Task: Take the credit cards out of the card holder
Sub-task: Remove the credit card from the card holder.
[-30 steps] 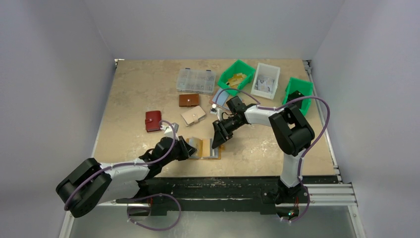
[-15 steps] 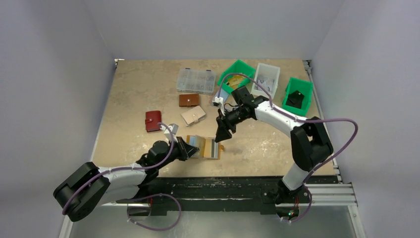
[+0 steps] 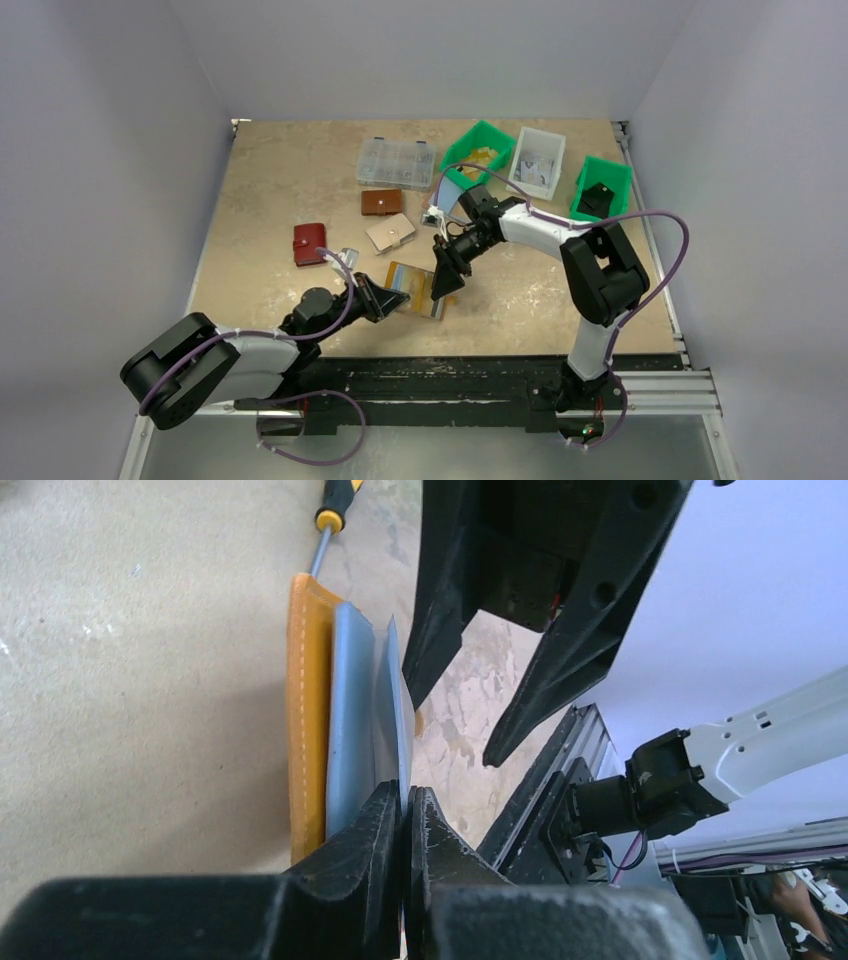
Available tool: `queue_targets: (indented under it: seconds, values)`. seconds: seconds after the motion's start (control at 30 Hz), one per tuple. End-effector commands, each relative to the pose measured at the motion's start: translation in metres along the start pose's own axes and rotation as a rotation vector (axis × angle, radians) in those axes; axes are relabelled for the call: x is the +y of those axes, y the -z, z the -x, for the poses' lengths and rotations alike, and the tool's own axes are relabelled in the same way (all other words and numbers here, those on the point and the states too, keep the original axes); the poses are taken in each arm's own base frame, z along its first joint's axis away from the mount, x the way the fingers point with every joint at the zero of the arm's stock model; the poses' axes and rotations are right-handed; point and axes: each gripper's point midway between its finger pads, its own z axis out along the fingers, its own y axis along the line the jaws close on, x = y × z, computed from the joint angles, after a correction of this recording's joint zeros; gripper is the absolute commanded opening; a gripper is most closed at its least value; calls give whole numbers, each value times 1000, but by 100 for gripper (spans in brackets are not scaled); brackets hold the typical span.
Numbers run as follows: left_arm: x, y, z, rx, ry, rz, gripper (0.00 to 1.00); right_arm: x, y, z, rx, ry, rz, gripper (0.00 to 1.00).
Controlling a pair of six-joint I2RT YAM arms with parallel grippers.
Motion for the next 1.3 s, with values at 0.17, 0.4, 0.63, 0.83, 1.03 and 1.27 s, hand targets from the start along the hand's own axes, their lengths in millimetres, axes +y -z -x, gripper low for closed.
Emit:
queue_targets:
  seconds: [0.17, 0.4, 0.63, 0.83, 1.03, 1.27]
  values:
    - [-41, -1, 28, -104, -25, -175, 0, 23, -3, 18, -78, -39, 152, 55]
    - [-51, -2, 32, -118, 2, -228, 0, 25, 0, 22, -112, -95, 196, 54]
    - [-60, -1, 34, -132, 28, -275, 0, 24, 9, 27, -154, -136, 206, 52]
    - [-65, -5, 29, -120, 38, -303, 0, 24, 10, 27, -157, -146, 206, 49]
    - [-68, -6, 26, -120, 52, -323, 0, 23, 10, 28, -164, -158, 205, 43]
    - [-65, -6, 27, -130, 57, -309, 0, 21, 8, 26, -162, -167, 205, 23]
